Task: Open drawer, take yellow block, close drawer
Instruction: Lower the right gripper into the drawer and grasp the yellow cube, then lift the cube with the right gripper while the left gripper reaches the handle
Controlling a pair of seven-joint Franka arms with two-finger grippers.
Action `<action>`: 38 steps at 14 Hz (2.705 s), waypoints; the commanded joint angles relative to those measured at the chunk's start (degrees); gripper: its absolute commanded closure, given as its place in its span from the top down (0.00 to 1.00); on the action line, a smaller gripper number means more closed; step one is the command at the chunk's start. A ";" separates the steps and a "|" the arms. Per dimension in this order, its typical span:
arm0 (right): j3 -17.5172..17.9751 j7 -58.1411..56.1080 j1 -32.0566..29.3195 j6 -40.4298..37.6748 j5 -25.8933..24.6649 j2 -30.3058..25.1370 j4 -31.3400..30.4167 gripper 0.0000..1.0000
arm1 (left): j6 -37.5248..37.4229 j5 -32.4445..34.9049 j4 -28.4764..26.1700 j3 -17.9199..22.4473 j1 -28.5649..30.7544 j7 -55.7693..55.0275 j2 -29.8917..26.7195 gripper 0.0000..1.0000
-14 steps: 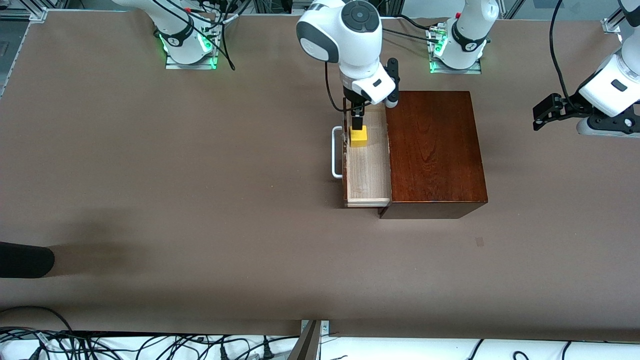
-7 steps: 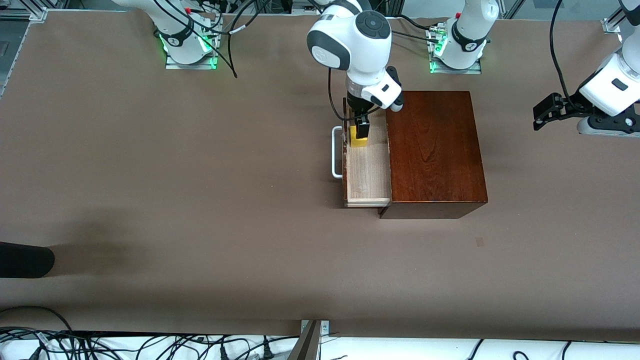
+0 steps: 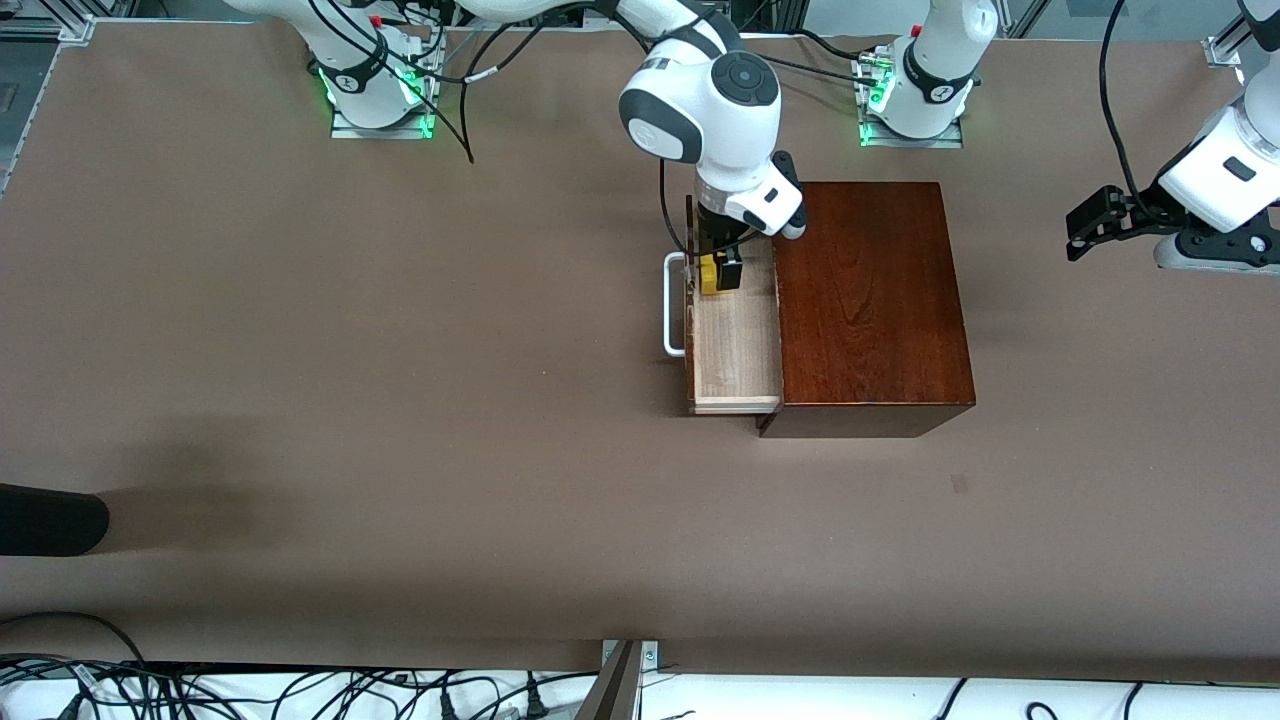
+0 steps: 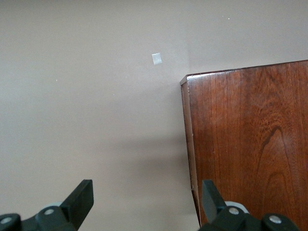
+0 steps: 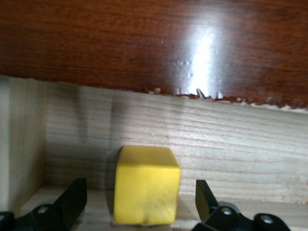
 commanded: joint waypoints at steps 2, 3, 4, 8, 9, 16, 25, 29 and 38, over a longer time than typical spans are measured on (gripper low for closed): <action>-0.32 -0.27 0.43 1.19 -0.99 2.23 2.02 1.00 | -1.73 -0.91 0.82 0.14 -0.32 0.46 -0.30 1.00; -0.32 -0.27 0.43 1.37 -0.99 2.32 2.02 0.93 | -1.73 -0.91 0.82 0.14 -0.32 0.37 -0.30 1.00; -0.32 -0.27 0.43 1.37 -0.99 2.32 2.02 0.57 | -1.73 -0.91 0.82 0.14 -0.32 0.46 -0.30 1.00; -0.58 -0.09 0.43 0.06 -0.90 1.27 2.19 0.00 | -1.73 -0.91 0.82 0.14 -0.32 0.37 -0.30 1.00; -0.49 0.87 0.43 -1.42 -0.82 1.27 2.98 0.00 | -1.81 -0.91 0.82 0.14 -0.41 0.37 -0.30 1.00; -0.40 3.34 -1.15 -17.16 0.50 -6.98 12.04 0.00 | -2.25 -1.00 1.00 0.14 -0.41 0.55 -0.30 1.00; -0.67 2.99 -22.57 -23.58 6.74 -16.13 11.95 0.00 | -6.71 -2.67 3.36 -0.56 -3.74 0.72 0.66 1.00; -0.58 3.07 -33.30 -23.68 11.05 -21.30 8.28 0.00 | -10.07 -8.28 5.22 -2.75 -9.80 0.90 2.51 1.00; -13.31 12.09 -39.56 -22.71 13.60 -31.60 -16.50 0.00 | -6.83 -14.79 17.84 -4.87 -29.12 1.34 20.24 1.00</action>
